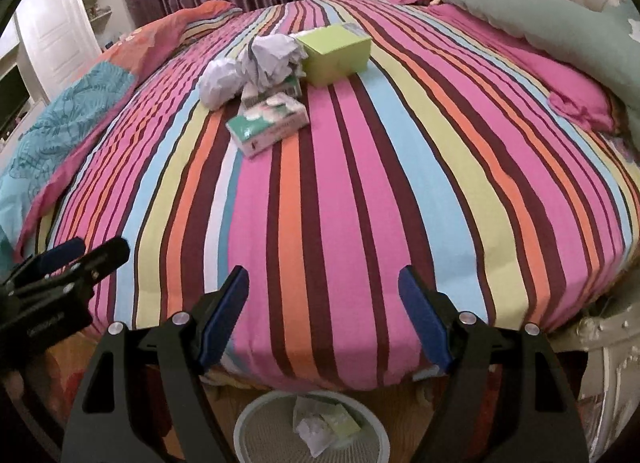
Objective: Collect trash
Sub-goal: 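Raise both tools back toward the tissues and tissue pack on the bed, then grasp a crumpled white tissue with the left tool while the right tool grasps the green tissue pack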
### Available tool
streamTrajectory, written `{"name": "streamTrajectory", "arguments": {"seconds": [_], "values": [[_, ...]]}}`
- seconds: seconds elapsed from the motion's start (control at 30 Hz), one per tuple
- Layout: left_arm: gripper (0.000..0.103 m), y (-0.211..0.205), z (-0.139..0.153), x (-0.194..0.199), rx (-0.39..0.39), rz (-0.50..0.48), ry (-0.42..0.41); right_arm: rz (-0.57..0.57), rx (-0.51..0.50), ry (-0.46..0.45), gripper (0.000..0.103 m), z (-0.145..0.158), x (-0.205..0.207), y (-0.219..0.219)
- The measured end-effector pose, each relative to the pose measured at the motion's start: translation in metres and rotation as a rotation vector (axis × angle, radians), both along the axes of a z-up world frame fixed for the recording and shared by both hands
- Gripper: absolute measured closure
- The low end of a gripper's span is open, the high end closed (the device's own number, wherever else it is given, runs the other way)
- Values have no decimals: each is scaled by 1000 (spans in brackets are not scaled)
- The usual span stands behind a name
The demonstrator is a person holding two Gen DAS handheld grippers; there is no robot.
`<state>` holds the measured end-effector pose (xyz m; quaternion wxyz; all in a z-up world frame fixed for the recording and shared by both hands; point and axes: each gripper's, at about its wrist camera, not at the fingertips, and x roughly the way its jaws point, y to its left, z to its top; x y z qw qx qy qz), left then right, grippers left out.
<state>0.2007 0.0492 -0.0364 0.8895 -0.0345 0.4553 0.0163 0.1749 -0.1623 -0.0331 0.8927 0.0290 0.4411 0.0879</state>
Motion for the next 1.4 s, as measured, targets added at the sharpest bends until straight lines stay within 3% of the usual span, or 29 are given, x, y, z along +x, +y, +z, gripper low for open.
{"name": "streamTrajectory", "arguments": {"seconds": [0.33,0.63,0.73,0.83,1.07,1.4], "values": [[16,17,2,70,-28,11,7,79,-27,-35,30,11,48,19],[16,21,11,133,-10,-88,-21,230,-39,-19,30,5,80,37],[16,20,14,152,-18,-119,-28,236,-32,-7,30,4,91,37],[16,18,15,169,-75,-157,-19,236,-3,9,30,3,101,38],[16,9,17,204,-116,-175,-22,278,15,17,30,3,116,49],[16,10,-1,242,-100,-148,44,286,1,31,30,-3,134,54]]}}
